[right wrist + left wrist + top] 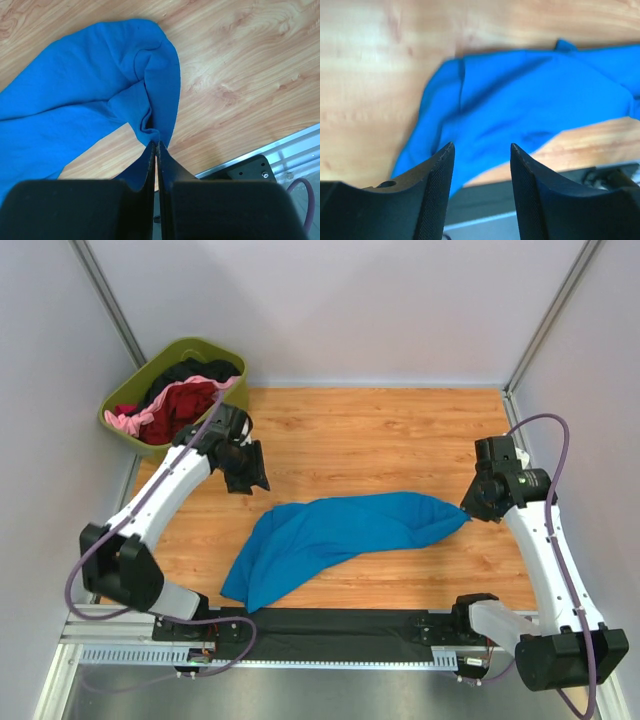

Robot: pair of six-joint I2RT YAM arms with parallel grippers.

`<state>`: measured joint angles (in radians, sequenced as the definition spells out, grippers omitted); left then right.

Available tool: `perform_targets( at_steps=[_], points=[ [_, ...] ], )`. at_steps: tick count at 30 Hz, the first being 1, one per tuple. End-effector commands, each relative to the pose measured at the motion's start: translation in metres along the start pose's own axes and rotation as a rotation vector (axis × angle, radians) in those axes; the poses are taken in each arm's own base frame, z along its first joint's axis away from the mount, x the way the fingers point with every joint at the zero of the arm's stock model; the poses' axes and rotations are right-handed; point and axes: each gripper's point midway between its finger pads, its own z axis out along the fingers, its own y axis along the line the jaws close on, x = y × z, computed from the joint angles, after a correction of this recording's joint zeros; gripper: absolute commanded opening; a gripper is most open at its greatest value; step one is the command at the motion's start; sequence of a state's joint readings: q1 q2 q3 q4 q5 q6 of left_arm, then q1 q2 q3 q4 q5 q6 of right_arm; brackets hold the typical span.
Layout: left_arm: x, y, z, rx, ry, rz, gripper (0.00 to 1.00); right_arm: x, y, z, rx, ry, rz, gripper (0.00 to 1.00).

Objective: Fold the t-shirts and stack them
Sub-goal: Flatten the tshirt out

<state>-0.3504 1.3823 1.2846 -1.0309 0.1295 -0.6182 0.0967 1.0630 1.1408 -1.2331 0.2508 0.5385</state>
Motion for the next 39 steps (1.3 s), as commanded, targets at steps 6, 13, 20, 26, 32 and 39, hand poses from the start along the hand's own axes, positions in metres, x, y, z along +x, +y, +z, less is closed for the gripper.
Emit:
perform_targets(
  at_steps=[6, 13, 20, 26, 32, 39],
  points=[
    [-0.019, -0.015, 0.074, 0.112, 0.079, 0.196, 0.53, -0.002, 0.009, -0.002, -0.063, -0.022, -0.002, 0.00],
    [0.000, -0.006, 0.121, 0.164, 0.167, 0.288, 0.53, 0.003, 0.016, 0.005, -0.097, -0.007, 0.000, 0.00],
    [0.000, 0.004, 0.144, 0.130, 0.195, 0.316, 0.53, 0.000, 0.022, 0.008, -0.116, -0.010, -0.007, 0.00],
    [-0.005, 0.003, 0.154, 0.131, 0.198, 0.342, 0.50, -0.001, 0.022, 0.006, -0.125, -0.017, -0.005, 0.00],
    [-0.017, -0.006, 0.140, 0.134, 0.171, 0.337, 0.08, -0.008, 0.019, 0.002, -0.106, -0.044, 0.007, 0.00],
    [-0.080, -0.046, 0.014, 0.087, -0.141, 0.253, 0.00, -0.097, 0.018, -0.074, -0.128, -0.382, 0.115, 0.00]
  ],
)
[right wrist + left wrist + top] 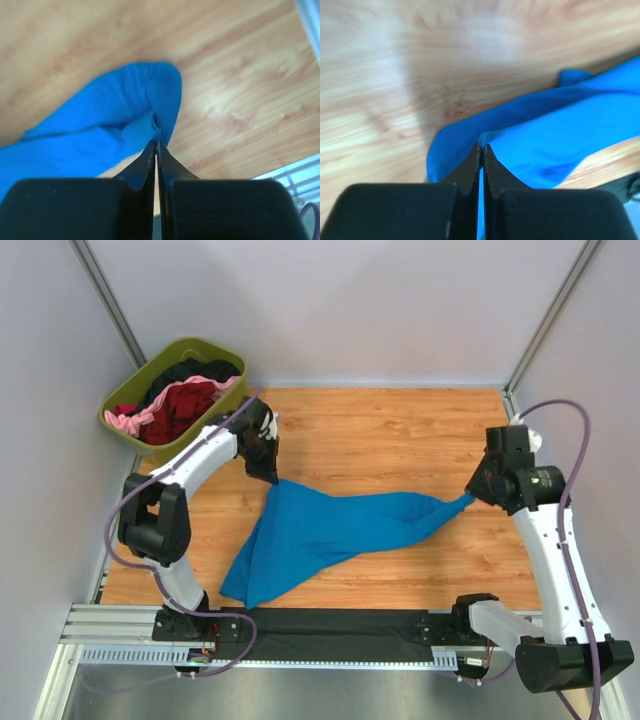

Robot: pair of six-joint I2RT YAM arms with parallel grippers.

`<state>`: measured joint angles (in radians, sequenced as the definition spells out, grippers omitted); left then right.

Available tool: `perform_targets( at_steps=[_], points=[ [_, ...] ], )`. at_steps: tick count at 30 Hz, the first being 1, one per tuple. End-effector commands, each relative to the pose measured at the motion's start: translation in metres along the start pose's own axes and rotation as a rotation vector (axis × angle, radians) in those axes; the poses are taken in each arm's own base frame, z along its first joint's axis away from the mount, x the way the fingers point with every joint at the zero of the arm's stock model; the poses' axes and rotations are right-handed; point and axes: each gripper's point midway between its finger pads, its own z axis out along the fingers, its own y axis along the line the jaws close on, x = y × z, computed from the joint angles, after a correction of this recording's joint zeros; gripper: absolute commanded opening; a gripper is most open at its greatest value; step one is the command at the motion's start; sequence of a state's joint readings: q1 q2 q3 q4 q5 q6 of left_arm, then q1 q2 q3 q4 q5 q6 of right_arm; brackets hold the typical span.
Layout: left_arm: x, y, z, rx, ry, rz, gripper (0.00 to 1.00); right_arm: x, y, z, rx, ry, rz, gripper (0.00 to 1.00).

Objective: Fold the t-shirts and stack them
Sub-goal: Flatten the tshirt out

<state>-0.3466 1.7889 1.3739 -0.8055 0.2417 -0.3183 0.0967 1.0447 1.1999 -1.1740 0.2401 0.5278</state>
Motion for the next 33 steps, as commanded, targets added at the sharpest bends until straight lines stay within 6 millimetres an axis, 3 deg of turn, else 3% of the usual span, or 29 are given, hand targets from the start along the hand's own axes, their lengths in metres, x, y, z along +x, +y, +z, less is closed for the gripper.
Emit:
perform_targets(
  at_steps=[1, 2, 3, 5, 6, 7, 8, 9, 12, 15, 21, 24, 28, 33],
  points=[
    [-0.050, -0.028, -0.120, -0.061, -0.332, -0.032, 0.00, -0.087, 0.005, -0.050, 0.009, -0.295, 0.083, 0.00],
    [-0.056, -0.030, -0.139, -0.080, -0.386, -0.061, 0.00, -0.102, 0.005, -0.062, 0.014, -0.336, 0.102, 0.00],
    [-0.061, -0.036, -0.178, -0.087, -0.480, -0.076, 0.00, -0.126, 0.007, -0.087, -0.001, -0.416, 0.130, 0.00],
    [-0.066, -0.038, -0.216, -0.124, -0.587, -0.102, 0.00, -0.151, 0.014, -0.109, -0.031, -0.489, 0.153, 0.00],
    [-0.064, -0.043, -0.249, -0.105, -0.658, -0.138, 0.00, -0.162, 0.014, -0.121, -0.040, -0.527, 0.162, 0.00],
    [-0.062, -0.043, -0.266, -0.112, -0.699, -0.154, 0.00, -0.181, 0.010, -0.153, -0.057, -0.617, 0.198, 0.00],
    [-0.060, -0.045, -0.280, -0.103, -0.731, -0.167, 0.00, -0.189, 0.008, -0.162, -0.053, -0.650, 0.209, 0.00],
    [-0.053, -0.049, -0.306, -0.077, -0.787, -0.180, 0.00, -0.202, 0.001, -0.188, -0.053, -0.729, 0.242, 0.00],
    [-0.036, -0.055, -0.349, -0.012, -0.875, -0.203, 0.00, -0.217, -0.009, -0.228, -0.083, -0.852, 0.283, 0.00],
    [-0.018, -0.061, -0.388, 0.064, -0.962, -0.215, 0.00, -0.219, -0.023, -0.269, -0.129, -0.960, 0.324, 0.00],
    [0.012, -0.080, -0.454, 0.251, -1.116, -0.194, 0.00, -0.201, -0.061, -0.331, -0.170, -1.105, 0.410, 0.00],
    [0.027, -0.092, -0.474, 0.349, -1.142, -0.177, 0.00, -0.185, -0.082, -0.370, -0.231, -1.197, 0.453, 0.00],
    [0.041, -0.107, -0.486, 0.457, -1.123, -0.160, 0.00, -0.162, -0.108, -0.414, -0.306, -1.294, 0.517, 0.00],
    [0.049, -0.120, -0.504, 0.539, -1.132, -0.141, 0.00, -0.148, -0.129, -0.439, -0.338, -1.360, 0.595, 0.00]
  ],
)
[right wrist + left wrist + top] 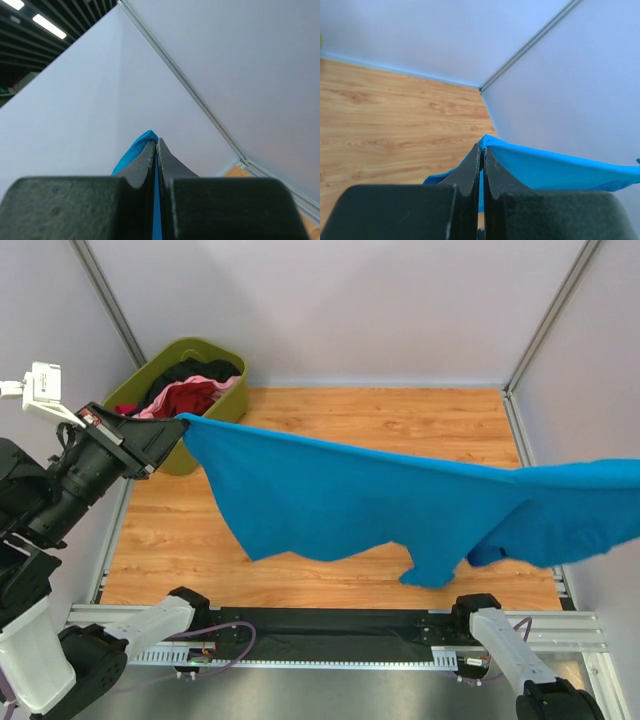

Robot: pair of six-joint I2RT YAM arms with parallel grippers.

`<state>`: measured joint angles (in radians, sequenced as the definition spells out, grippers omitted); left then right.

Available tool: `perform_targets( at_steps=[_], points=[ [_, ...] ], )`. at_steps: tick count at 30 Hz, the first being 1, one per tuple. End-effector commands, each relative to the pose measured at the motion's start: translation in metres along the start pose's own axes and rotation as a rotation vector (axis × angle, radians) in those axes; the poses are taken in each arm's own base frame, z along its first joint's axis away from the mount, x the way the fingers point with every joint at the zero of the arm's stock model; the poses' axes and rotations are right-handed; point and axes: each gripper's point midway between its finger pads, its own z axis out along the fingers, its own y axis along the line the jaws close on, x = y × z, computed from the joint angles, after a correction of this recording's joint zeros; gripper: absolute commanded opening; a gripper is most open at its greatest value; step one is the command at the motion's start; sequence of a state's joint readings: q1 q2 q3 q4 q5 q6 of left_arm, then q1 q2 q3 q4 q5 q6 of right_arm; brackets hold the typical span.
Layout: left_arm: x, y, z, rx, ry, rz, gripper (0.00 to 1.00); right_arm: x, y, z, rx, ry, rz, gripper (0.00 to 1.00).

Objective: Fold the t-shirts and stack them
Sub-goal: Flatten the tshirt out

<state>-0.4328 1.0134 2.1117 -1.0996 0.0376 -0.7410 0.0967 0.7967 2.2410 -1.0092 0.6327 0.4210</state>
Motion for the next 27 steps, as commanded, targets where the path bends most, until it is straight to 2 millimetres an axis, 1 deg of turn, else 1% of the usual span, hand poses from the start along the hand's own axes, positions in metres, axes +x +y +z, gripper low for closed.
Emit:
perform_targets(
  at_steps=[1, 2, 3, 4, 5, 6, 7, 8, 9, 10, 11, 12, 13, 14, 15, 16, 17, 18, 19, 20, 21, 22, 23, 24, 25, 26, 27],
  points=[
    [-0.012, -0.020, -0.006, 0.073, -0.026, -0.031, 0.00, -0.020, -0.003, 0.001, 0.031, -0.083, 0.034, 0.00],
    [-0.013, -0.021, -0.005, 0.072, -0.027, -0.033, 0.00, -0.023, 0.002, 0.003, 0.014, -0.101, 0.036, 0.00],
    [-0.013, -0.019, -0.003, 0.064, -0.028, -0.024, 0.00, -0.021, 0.005, 0.007, 0.001, -0.101, 0.003, 0.00],
    [-0.009, -0.014, 0.006, 0.046, -0.011, -0.013, 0.00, 0.001, 0.007, 0.021, 0.003, -0.061, -0.053, 0.00],
    [-0.006, -0.009, 0.012, 0.025, 0.002, 0.001, 0.00, 0.005, 0.016, 0.031, -0.021, -0.077, -0.058, 0.00],
    [-0.002, 0.002, 0.022, -0.022, 0.016, 0.025, 0.00, 0.018, 0.016, 0.043, -0.011, -0.066, -0.127, 0.00],
    [0.011, 0.017, 0.042, -0.078, 0.067, 0.035, 0.00, 0.039, 0.019, 0.061, -0.005, -0.055, -0.165, 0.00],
    [0.017, 0.026, 0.052, -0.110, 0.085, 0.048, 0.00, 0.064, 0.022, 0.082, 0.010, -0.020, -0.226, 0.00],
    [0.020, 0.040, 0.061, -0.162, 0.085, 0.078, 0.00, 0.084, 0.022, 0.097, 0.024, 0.012, -0.295, 0.00],
    [0.035, 0.060, 0.080, -0.226, 0.129, 0.090, 0.00, 0.107, 0.021, 0.111, 0.041, 0.058, -0.337, 0.00],
    [0.042, 0.074, 0.090, -0.275, 0.143, 0.103, 0.00, 0.138, 0.039, 0.119, -0.073, 0.141, -0.378, 0.00],
    [0.047, 0.091, 0.098, -0.338, 0.148, 0.128, 0.00, 0.190, 0.047, 0.138, -0.120, 0.263, -0.441, 0.00],
    [0.066, 0.117, 0.114, -0.412, 0.214, 0.154, 0.00, 0.230, 0.045, 0.138, -0.141, 0.378, -0.427, 0.00],
    [0.075, 0.131, 0.121, -0.459, 0.244, 0.161, 0.00, 0.252, 0.040, 0.140, -0.131, 0.430, -0.424, 0.00],
    [0.083, 0.147, 0.127, -0.521, 0.267, 0.171, 0.00, 0.271, 0.033, 0.139, -0.116, 0.475, -0.425, 0.00],
    [0.091, 0.157, 0.128, -0.556, 0.289, 0.165, 0.00, 0.281, 0.025, 0.138, -0.087, 0.500, -0.414, 0.00],
    [0.092, 0.159, 0.129, -0.557, 0.283, 0.161, 0.00, 0.290, 0.018, 0.137, -0.077, 0.517, -0.430, 0.00],
    [0.094, 0.155, 0.130, -0.529, 0.280, 0.152, 0.00, 0.290, 0.020, 0.136, -0.094, 0.514, -0.444, 0.00],
    [0.086, 0.145, 0.128, -0.484, 0.233, 0.144, 0.00, 0.288, 0.022, 0.138, -0.110, 0.506, -0.469, 0.00],
    [0.080, 0.141, 0.126, -0.469, 0.205, 0.143, 0.00, 0.275, 0.024, 0.141, -0.096, 0.472, -0.471, 0.00],
    [0.074, 0.138, 0.123, -0.462, 0.181, 0.140, 0.00, 0.267, 0.025, 0.143, -0.083, 0.450, -0.467, 0.00],
    [0.061, 0.128, 0.119, -0.441, 0.142, 0.137, 0.00, 0.258, 0.027, 0.145, -0.075, 0.422, -0.459, 0.00],
    [0.058, 0.118, 0.118, -0.404, 0.140, 0.129, 0.00, 0.249, 0.030, 0.147, -0.070, 0.400, -0.457, 0.00],
    [0.055, 0.110, 0.121, -0.373, 0.142, 0.122, 0.00, 0.229, 0.039, 0.148, -0.078, 0.355, -0.435, 0.00],
    [0.043, 0.091, 0.119, -0.313, 0.121, 0.114, 0.00, 0.216, 0.042, 0.148, -0.079, 0.327, -0.425, 0.00],
    [0.042, 0.078, 0.119, -0.264, 0.133, 0.094, 0.00, 0.203, 0.044, 0.148, -0.067, 0.295, -0.414, 0.00],
    [0.038, 0.071, 0.119, -0.242, 0.126, 0.087, 0.00, 0.178, 0.052, 0.146, -0.076, 0.241, -0.384, 0.00]
  ],
)
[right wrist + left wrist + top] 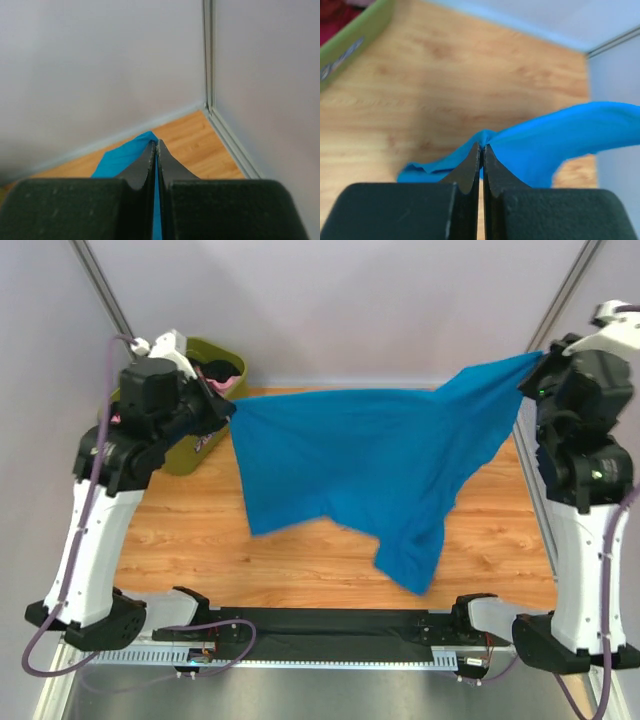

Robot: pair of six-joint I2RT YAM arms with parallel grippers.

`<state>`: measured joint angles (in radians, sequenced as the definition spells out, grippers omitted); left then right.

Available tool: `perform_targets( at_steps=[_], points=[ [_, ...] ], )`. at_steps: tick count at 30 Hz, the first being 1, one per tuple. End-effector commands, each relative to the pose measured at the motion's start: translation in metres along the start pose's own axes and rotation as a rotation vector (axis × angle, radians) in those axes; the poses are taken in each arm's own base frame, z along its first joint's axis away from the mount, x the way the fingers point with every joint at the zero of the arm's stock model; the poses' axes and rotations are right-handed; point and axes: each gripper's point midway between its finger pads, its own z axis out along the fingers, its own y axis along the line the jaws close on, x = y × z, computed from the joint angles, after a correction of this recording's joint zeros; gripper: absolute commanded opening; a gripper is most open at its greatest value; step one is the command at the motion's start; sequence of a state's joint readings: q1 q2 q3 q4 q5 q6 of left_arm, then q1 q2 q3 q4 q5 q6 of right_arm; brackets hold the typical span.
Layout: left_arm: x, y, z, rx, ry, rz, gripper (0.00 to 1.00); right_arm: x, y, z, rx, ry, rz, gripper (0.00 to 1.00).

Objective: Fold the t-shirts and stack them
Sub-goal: Flatten the tshirt out

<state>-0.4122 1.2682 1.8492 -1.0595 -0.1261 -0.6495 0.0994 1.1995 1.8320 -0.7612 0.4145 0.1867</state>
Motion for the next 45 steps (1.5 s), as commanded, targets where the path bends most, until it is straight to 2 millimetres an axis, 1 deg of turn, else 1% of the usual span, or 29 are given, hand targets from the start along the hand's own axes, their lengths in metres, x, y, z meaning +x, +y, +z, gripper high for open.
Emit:
perform_targets(
  at_steps=[1, 5, 8, 10, 15, 17, 18, 19, 21, 23, 25, 27, 28, 29, 31, 32, 33, 34, 35, 36, 37, 38, 39, 40, 41, 42, 43, 44, 45],
  points=[
    [-0.051, -0.047, -0.060, 0.221, -0.178, -0.031, 0.00, -0.111, -0.024, -0.070, 0.024, -0.332, 0.127, 0.00],
    [-0.066, -0.054, -0.097, 0.283, -0.250, -0.053, 0.00, -0.149, -0.043, -0.112, 0.048, -0.434, 0.172, 0.00],
    [-0.066, -0.060, -0.119, 0.350, -0.263, -0.060, 0.00, -0.161, -0.055, -0.148, 0.029, -0.486, 0.203, 0.00],
    [-0.067, -0.061, -0.130, 0.373, -0.276, -0.065, 0.00, -0.161, -0.061, -0.164, 0.018, -0.496, 0.223, 0.00],
    [-0.072, -0.056, -0.163, 0.388, -0.320, -0.047, 0.00, -0.177, -0.095, -0.229, 0.041, -0.610, 0.280, 0.00],
    [-0.070, -0.052, -0.158, 0.345, -0.290, -0.024, 0.00, -0.189, -0.113, -0.250, 0.093, -0.676, 0.307, 0.00],
    [-0.078, -0.056, -0.172, 0.371, -0.321, -0.018, 0.00, -0.197, -0.116, -0.257, 0.095, -0.711, 0.328, 0.00],
    [-0.080, -0.057, -0.173, 0.376, -0.325, -0.002, 0.00, -0.201, -0.115, -0.259, 0.090, -0.726, 0.329, 0.00],
    [-0.083, -0.059, -0.170, 0.371, -0.330, 0.008, 0.00, -0.208, -0.092, -0.244, 0.007, -0.742, 0.285, 0.00],
    [-0.088, -0.058, -0.157, 0.345, -0.342, 0.016, 0.00, -0.204, -0.075, -0.217, -0.017, -0.711, 0.217, 0.00],
    [-0.088, -0.050, -0.133, 0.264, -0.330, 0.027, 0.00, -0.196, -0.059, -0.165, 0.026, -0.657, 0.175, 0.00],
    [-0.082, -0.040, -0.090, 0.160, -0.274, 0.066, 0.00, -0.185, -0.046, -0.118, 0.072, -0.636, 0.114, 0.00],
    [-0.082, -0.031, -0.073, 0.097, -0.272, 0.079, 0.00, -0.170, -0.034, -0.079, 0.089, -0.586, 0.077, 0.00],
    [-0.070, -0.023, -0.036, 0.030, -0.221, 0.126, 0.00, -0.164, -0.028, -0.058, 0.101, -0.585, 0.061, 0.00],
    [-0.056, -0.003, 0.010, -0.095, -0.166, 0.166, 0.00, -0.101, -0.004, 0.018, 0.094, -0.425, -0.024, 0.00],
    [-0.036, 0.015, 0.035, -0.164, -0.098, 0.172, 0.00, -0.077, 0.005, 0.040, 0.070, -0.373, -0.022, 0.00],
    [-0.026, 0.024, 0.050, -0.201, -0.068, 0.166, 0.00, -0.056, 0.020, 0.061, 0.016, -0.337, -0.036, 0.00],
    [-0.022, 0.025, 0.069, -0.199, -0.072, 0.154, 0.00, -0.013, 0.028, 0.086, -0.009, -0.255, -0.041, 0.00],
    [0.004, 0.046, 0.094, -0.237, -0.009, 0.154, 0.00, 0.013, 0.040, 0.111, -0.037, -0.217, -0.022, 0.00],
    [0.014, 0.051, 0.109, -0.233, 0.006, 0.131, 0.00, 0.036, 0.049, 0.126, -0.074, -0.178, -0.032, 0.00],
    [0.031, 0.061, 0.136, -0.236, 0.021, 0.119, 0.00, 0.065, 0.052, 0.141, -0.077, -0.130, -0.042, 0.00],
    [0.034, 0.075, 0.151, -0.254, 0.027, 0.092, 0.00, 0.102, 0.057, 0.168, -0.074, -0.073, -0.062, 0.00],
    [0.041, 0.080, 0.166, -0.247, 0.050, 0.077, 0.00, 0.117, 0.063, 0.181, -0.095, -0.060, -0.070, 0.00],
    [0.057, 0.094, 0.197, -0.278, 0.098, 0.074, 0.00, 0.139, 0.064, 0.196, -0.101, -0.025, -0.087, 0.00],
    [0.058, 0.107, 0.211, -0.305, 0.113, 0.065, 0.00, 0.175, 0.068, 0.218, -0.115, 0.030, -0.107, 0.00],
    [0.063, 0.114, 0.225, -0.318, 0.138, 0.066, 0.00, 0.192, 0.069, 0.231, -0.124, 0.059, -0.107, 0.00],
    [0.074, 0.124, 0.248, -0.339, 0.180, 0.076, 0.00, 0.198, 0.072, 0.240, -0.143, 0.068, -0.103, 0.00],
    [0.076, 0.130, 0.258, -0.347, 0.193, 0.078, 0.00, 0.205, 0.072, 0.250, -0.159, 0.074, -0.092, 0.00],
    [0.082, 0.133, 0.267, -0.339, 0.216, 0.079, 0.00, 0.234, 0.079, 0.262, -0.199, 0.124, -0.097, 0.00]
  ],
)
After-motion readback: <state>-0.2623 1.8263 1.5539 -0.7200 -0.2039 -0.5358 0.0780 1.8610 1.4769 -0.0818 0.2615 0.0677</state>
